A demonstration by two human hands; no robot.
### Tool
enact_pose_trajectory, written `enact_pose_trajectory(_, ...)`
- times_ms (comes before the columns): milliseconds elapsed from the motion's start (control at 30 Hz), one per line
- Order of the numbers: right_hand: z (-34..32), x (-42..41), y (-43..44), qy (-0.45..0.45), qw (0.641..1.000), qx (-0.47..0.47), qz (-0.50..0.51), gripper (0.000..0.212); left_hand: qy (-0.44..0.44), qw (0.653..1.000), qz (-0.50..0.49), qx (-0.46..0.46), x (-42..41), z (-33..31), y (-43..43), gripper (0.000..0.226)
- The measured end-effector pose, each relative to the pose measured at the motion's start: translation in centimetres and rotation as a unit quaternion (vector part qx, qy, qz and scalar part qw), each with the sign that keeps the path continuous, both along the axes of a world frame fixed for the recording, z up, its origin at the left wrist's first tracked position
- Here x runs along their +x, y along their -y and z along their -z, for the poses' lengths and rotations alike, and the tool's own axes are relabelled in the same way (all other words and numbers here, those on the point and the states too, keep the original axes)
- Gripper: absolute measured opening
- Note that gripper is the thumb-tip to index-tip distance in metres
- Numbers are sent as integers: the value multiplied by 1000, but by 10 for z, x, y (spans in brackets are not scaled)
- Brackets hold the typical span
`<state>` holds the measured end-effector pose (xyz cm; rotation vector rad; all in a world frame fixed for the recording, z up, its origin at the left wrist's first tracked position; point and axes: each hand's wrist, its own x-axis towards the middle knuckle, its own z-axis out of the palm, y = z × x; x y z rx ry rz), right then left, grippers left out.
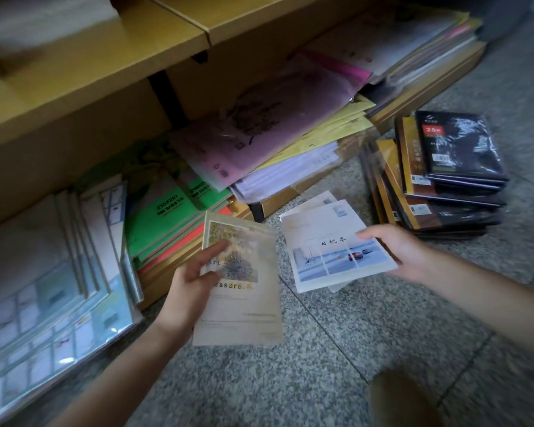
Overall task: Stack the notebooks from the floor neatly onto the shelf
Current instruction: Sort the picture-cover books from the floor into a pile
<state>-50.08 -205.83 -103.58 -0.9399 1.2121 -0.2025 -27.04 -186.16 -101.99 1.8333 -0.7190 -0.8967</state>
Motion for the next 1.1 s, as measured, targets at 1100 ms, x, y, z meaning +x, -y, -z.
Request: enact_pose_trajectory(1100, -20, 32, -67, 51, 903, -207, -373, 73, -103, 988, 59, -97, -24, -27, -7, 52)
